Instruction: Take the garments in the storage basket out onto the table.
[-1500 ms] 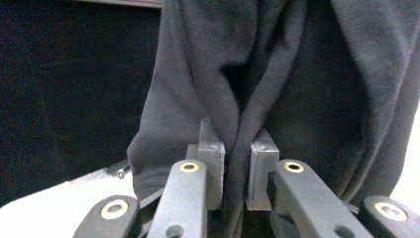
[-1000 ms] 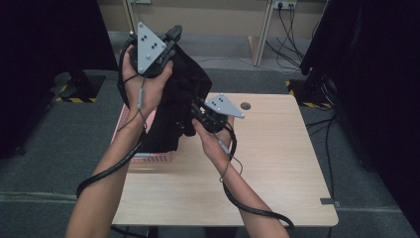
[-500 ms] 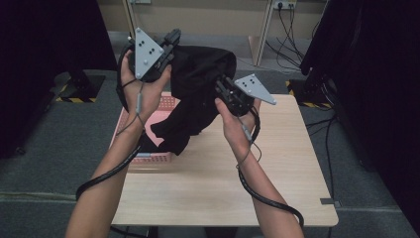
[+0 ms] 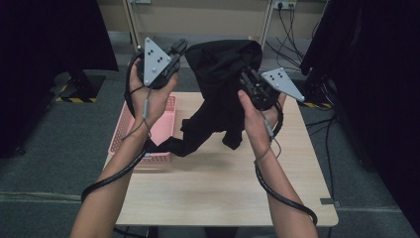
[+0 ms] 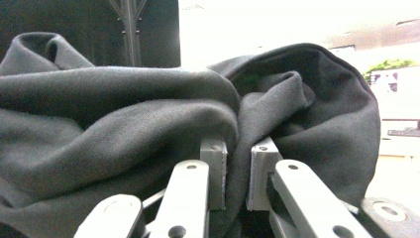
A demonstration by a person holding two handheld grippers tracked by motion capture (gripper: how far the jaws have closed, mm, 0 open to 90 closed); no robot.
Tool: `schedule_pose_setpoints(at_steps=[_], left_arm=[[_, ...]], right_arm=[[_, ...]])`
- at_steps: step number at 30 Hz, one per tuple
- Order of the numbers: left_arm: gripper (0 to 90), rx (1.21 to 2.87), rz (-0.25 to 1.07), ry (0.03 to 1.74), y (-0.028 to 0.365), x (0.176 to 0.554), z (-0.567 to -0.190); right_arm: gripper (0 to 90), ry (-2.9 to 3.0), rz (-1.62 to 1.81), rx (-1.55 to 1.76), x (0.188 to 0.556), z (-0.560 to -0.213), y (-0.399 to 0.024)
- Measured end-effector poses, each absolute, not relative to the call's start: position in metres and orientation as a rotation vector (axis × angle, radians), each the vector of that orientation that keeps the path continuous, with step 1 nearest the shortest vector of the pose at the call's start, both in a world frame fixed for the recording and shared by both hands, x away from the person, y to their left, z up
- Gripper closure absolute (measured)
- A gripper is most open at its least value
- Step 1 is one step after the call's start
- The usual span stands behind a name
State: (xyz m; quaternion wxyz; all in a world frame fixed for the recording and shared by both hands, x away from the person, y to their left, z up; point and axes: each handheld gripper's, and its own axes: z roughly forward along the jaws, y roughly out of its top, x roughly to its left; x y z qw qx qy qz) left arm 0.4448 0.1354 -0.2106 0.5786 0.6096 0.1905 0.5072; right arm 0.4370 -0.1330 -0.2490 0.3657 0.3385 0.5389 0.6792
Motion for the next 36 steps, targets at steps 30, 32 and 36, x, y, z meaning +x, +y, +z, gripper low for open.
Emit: schedule_pose_setpoints(at_steps=[30, 32, 36], left_arm=[[26.6, 1.503, 0.988, 0.521, 0.132, 0.445, -0.307], [25.7, 1.516, 0.978, 0.516, 0.132, 0.444, -0.314], [23.0, 1.552, 0.952, 0.507, 0.131, 0.441, -0.338]], right_arm=[[82.1, 1.307, 1.648, 0.855, 0.425, -0.212, -0.191], [82.0, 1.304, 1.647, 0.853, 0.424, -0.210, -0.192], [82.0, 1.292, 1.647, 0.854, 0.424, -0.205, -0.196]])
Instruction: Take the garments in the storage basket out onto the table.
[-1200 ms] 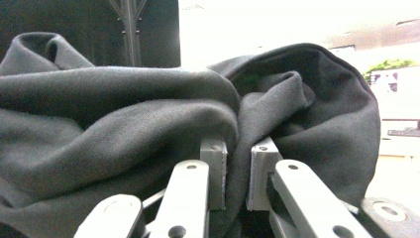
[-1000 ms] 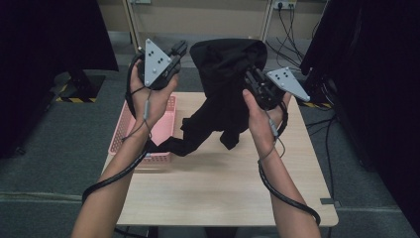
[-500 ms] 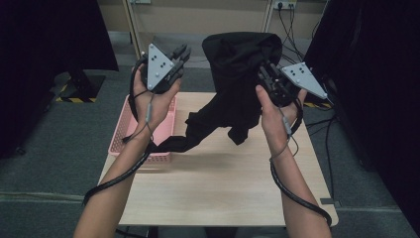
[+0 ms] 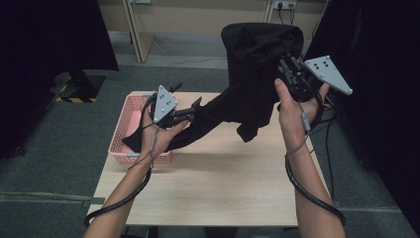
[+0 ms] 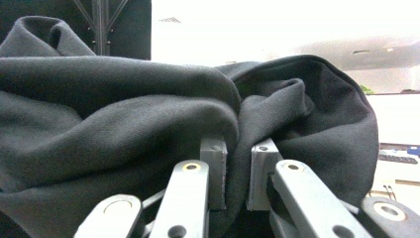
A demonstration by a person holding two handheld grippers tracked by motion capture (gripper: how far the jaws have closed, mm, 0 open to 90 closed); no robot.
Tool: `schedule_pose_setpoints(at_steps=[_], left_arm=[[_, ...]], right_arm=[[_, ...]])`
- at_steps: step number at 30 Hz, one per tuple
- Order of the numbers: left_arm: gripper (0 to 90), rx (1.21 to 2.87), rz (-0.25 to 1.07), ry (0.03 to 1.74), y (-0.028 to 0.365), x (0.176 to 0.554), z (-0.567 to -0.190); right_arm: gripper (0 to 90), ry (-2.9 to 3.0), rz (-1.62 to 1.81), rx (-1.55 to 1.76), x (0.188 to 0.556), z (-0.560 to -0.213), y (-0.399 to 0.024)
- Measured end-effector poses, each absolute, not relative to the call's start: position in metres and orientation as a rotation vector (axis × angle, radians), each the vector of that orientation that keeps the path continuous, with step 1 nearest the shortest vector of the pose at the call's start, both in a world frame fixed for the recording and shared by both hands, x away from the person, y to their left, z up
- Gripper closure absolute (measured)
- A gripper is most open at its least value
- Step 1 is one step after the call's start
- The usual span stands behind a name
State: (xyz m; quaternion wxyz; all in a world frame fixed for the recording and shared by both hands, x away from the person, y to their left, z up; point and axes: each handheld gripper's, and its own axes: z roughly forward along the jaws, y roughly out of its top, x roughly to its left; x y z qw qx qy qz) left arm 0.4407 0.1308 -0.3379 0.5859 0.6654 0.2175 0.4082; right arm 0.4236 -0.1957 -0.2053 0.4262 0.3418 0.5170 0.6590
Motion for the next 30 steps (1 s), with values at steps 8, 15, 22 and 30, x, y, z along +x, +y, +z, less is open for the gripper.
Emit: schedule_pose_setpoints(at_steps=[8, 15, 22, 30], left_arm=[[19.9, 1.597, 0.902, 0.524, 0.131, 0.438, -0.373], [18.4, 1.688, 0.855, 0.509, 0.127, 0.435, -0.404], [17.6, 1.773, 0.840, 0.503, 0.120, 0.431, -0.435], [16.0, 1.884, 0.928, 0.516, 0.111, 0.431, -0.458]], right_arm=[[81.9, 1.264, 1.640, 0.852, 0.421, -0.192, -0.204], [81.9, 1.250, 1.630, 0.867, 0.421, -0.187, -0.210], [81.8, 1.236, 1.632, 0.878, 0.422, -0.183, -0.216], [81.8, 1.230, 1.627, 0.879, 0.421, -0.179, -0.219]])
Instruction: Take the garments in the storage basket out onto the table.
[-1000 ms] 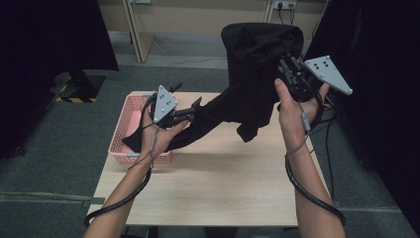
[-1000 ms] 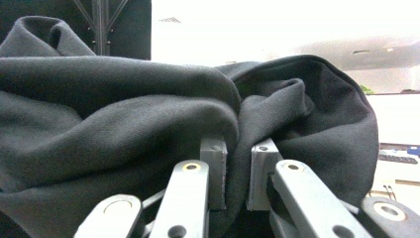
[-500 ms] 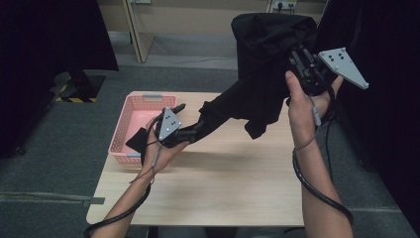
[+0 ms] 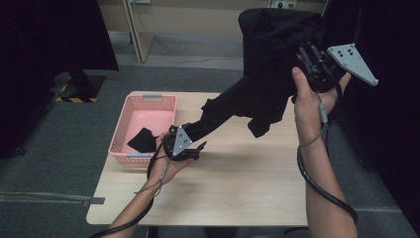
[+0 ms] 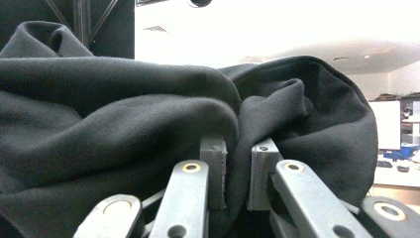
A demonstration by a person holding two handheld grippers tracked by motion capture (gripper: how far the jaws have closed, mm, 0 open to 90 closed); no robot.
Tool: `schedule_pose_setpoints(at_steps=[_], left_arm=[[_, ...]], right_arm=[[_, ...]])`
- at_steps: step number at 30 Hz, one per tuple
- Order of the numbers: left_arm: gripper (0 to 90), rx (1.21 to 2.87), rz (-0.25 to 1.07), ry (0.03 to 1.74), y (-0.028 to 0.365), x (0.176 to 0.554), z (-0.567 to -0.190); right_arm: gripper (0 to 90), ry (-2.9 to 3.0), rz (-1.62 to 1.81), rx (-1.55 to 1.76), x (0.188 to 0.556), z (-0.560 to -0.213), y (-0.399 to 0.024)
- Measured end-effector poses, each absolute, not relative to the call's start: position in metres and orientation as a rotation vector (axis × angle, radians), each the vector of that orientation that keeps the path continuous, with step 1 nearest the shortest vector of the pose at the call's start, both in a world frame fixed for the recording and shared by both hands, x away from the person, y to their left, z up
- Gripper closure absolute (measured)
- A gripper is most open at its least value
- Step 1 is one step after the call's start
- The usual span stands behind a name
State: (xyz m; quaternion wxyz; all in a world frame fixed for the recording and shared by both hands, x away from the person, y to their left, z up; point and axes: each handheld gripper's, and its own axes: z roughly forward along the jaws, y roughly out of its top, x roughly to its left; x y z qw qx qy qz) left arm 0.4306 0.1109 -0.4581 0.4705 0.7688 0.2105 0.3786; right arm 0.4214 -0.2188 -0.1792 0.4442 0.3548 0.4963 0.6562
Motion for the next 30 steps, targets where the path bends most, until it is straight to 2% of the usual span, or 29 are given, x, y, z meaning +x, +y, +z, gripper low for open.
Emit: schedule_pose_setpoints(at_steps=[3, 5, 12, 15, 19, 30], left_arm=[[19.1, 1.928, 0.976, 0.523, 0.107, 0.433, -0.462], [26.3, 1.943, 0.973, 0.535, 0.105, 0.435, -0.464], [67.3, 1.962, 0.984, 0.540, 0.098, 0.438, -0.466], [79.4, 1.927, 0.977, 0.548, 0.097, 0.438, -0.461], [84.0, 1.864, 0.969, 0.564, 0.097, 0.440, -0.450], [83.8, 1.589, 0.915, 0.561, 0.087, 0.435, -0.387]], right_arm=[[81.8, 1.232, 1.636, 0.876, 0.420, -0.178, -0.218], [81.8, 1.235, 1.642, 0.873, 0.420, -0.178, -0.218], [81.7, 1.249, 1.647, 0.868, 0.419, -0.178, -0.217], [81.6, 1.255, 1.644, 0.875, 0.419, -0.180, -0.219], [81.5, 1.276, 1.631, 0.888, 0.421, -0.187, -0.221], [81.4, 1.339, 1.604, 0.943, 0.430, -0.217, -0.227]])
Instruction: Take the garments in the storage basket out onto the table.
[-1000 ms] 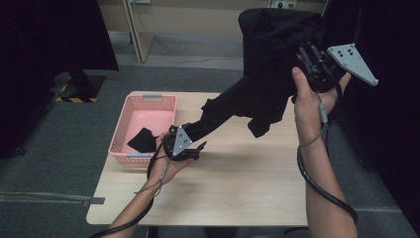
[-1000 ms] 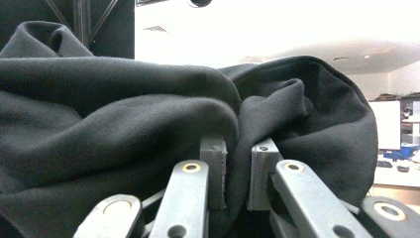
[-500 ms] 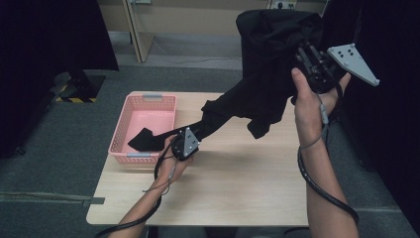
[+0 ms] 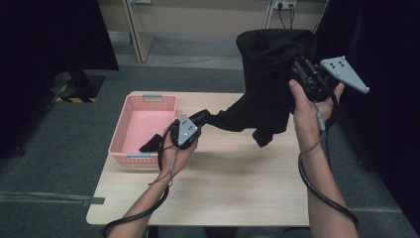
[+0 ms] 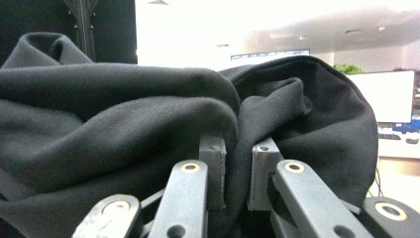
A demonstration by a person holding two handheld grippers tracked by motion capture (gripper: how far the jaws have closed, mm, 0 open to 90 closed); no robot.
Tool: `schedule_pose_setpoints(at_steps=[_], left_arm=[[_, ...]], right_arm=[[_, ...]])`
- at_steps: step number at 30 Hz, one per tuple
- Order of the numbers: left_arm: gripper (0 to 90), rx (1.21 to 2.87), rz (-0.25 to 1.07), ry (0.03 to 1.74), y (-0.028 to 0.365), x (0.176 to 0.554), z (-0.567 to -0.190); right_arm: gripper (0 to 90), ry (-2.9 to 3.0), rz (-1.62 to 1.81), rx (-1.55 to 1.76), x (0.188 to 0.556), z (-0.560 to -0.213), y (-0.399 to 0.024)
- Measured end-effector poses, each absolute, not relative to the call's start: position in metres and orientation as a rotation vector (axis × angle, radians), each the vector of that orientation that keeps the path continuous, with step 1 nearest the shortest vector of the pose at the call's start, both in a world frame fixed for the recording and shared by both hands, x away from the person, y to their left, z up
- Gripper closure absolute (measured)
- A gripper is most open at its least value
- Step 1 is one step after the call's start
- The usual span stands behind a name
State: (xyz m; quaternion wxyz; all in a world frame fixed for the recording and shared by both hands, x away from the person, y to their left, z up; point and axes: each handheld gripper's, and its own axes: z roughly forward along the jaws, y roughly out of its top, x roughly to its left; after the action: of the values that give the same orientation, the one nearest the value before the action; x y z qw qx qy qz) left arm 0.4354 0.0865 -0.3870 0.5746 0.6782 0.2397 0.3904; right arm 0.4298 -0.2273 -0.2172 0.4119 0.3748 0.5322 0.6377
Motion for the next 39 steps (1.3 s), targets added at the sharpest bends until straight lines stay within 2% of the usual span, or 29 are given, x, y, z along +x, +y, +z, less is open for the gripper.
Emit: schedule_pose_setpoints(at_steps=[10, 21, 29, 39], left_arm=[[83.3, 1.419, 0.838, 0.496, 0.054, 0.433, -0.330], [81.7, 1.357, 0.777, 0.436, 0.014, 0.430, -0.298], [80.5, 1.420, 0.769, 0.474, 0.007, 0.440, -0.317], [80.8, 1.545, 0.755, 0.524, 0.009, 0.450, -0.362]], right_arm=[[81.0, 1.419, 1.587, 0.973, 0.434, -0.248, -0.226], [80.6, 1.470, 1.568, 1.001, 0.435, -0.274, -0.228], [80.0, 1.517, 1.532, 1.034, 0.436, -0.295, -0.230], [79.7, 1.637, 1.481, 1.104, 0.444, -0.344, -0.229]])
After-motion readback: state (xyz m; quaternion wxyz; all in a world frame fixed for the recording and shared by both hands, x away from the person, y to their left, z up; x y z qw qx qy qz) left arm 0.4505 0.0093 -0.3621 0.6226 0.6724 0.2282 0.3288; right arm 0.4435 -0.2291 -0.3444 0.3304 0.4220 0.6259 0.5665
